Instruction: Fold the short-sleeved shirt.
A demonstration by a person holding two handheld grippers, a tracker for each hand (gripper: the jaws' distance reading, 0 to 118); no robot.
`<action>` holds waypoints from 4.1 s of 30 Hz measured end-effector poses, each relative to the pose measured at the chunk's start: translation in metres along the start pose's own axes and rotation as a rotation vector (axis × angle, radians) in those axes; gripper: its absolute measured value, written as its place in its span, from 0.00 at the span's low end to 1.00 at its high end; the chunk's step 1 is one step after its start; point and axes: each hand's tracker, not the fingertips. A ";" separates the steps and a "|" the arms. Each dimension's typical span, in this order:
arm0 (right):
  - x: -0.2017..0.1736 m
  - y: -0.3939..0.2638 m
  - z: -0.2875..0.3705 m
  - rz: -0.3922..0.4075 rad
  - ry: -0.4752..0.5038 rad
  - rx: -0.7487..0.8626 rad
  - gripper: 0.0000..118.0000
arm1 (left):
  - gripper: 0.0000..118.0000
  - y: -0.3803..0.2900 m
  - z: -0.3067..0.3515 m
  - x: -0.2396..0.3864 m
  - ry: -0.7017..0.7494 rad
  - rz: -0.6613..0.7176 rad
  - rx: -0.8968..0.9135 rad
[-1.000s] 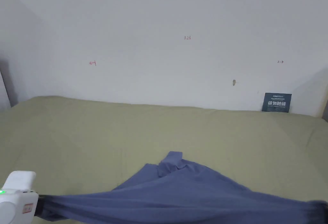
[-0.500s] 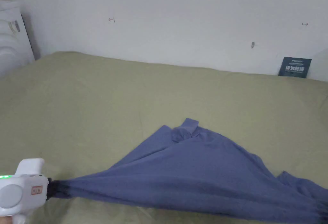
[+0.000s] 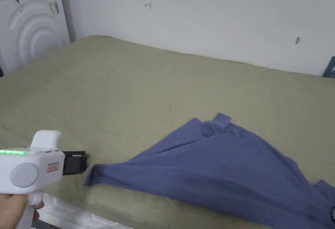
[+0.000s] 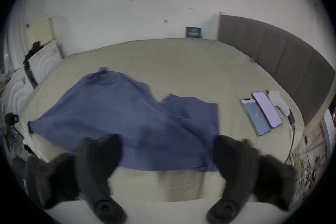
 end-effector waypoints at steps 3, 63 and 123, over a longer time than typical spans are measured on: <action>-0.046 -0.010 0.016 0.041 0.023 0.025 0.00 | 0.00 -0.008 0.004 -0.004 -0.009 0.001 -0.044; -0.140 0.221 -0.215 0.408 0.140 -0.140 0.00 | 0.03 0.030 -0.074 0.027 -0.182 -0.133 -0.182; -0.045 0.544 -0.148 0.152 -0.213 0.428 0.00 | 0.03 0.492 -0.159 0.274 0.105 -0.227 0.372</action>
